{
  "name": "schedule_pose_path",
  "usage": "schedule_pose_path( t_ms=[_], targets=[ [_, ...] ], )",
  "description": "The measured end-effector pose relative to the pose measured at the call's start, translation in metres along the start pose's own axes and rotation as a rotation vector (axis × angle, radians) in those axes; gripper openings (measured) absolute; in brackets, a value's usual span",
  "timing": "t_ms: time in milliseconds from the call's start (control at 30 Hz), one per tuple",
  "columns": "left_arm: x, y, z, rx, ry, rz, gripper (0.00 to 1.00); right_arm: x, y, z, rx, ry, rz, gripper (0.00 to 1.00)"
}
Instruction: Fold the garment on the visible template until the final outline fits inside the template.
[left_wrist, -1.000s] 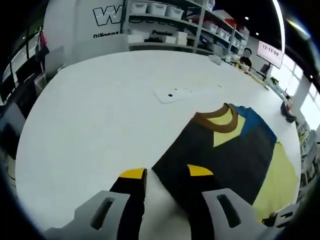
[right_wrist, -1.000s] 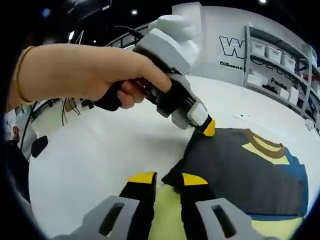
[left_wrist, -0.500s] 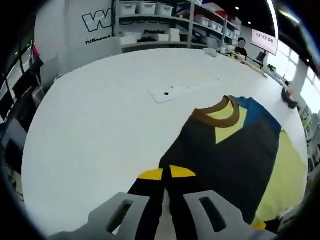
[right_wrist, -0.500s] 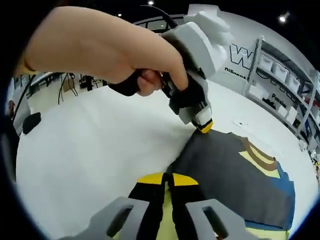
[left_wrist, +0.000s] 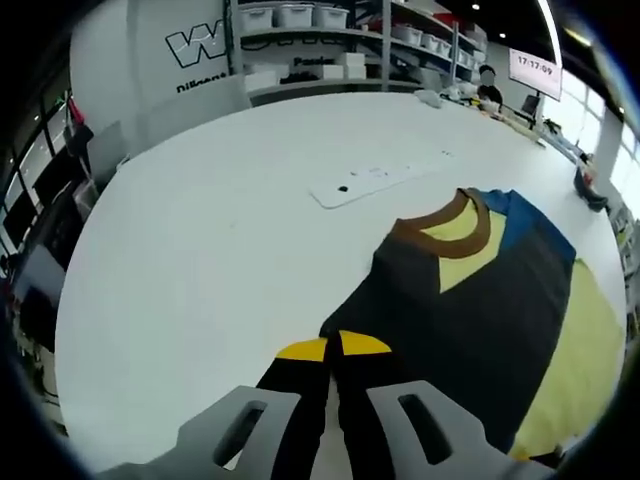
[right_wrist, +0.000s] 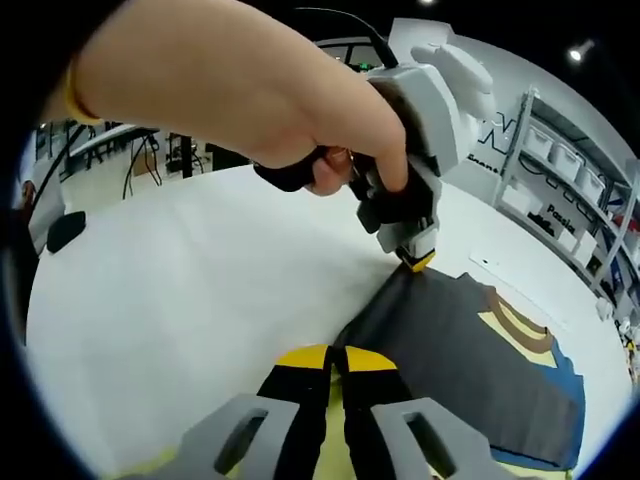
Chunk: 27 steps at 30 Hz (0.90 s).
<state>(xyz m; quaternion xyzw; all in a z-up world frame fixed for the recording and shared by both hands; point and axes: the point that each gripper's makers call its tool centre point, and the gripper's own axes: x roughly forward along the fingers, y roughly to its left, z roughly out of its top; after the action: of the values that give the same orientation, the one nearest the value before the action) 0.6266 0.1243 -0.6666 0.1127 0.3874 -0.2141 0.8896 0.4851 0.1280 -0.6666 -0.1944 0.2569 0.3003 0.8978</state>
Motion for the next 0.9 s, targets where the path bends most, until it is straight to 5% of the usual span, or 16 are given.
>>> schedule_pose_path(
  t_ms=[133,167,300,400,533,900],
  targets=[
    [0.0,-0.001,0.0,0.018,-0.001,0.0,0.03,0.002,0.0,0.003,-0.037,-0.027,0.014,0.0],
    [-0.002,-0.001,0.0,0.021,-0.002,-0.006,0.04,0.0,-0.003,0.002,0.03,-0.022,0.004,0.02],
    [-0.011,-0.001,0.004,-0.056,-0.034,-0.025,0.21,-0.01,-0.014,0.015,0.171,-0.098,0.002,0.41],
    [-0.022,-0.001,0.009,-0.084,-0.065,-0.027,0.33,-0.022,-0.029,0.017,0.217,-0.121,-0.016,0.4],
    [-0.04,-0.009,0.004,-0.127,-0.079,-0.041,0.34,-0.043,-0.061,0.01,0.247,-0.129,-0.059,0.52],
    [-0.073,-0.033,-0.022,-0.209,-0.118,-0.057,0.36,-0.093,-0.122,-0.028,0.257,-0.1,-0.128,0.62]
  ],
)
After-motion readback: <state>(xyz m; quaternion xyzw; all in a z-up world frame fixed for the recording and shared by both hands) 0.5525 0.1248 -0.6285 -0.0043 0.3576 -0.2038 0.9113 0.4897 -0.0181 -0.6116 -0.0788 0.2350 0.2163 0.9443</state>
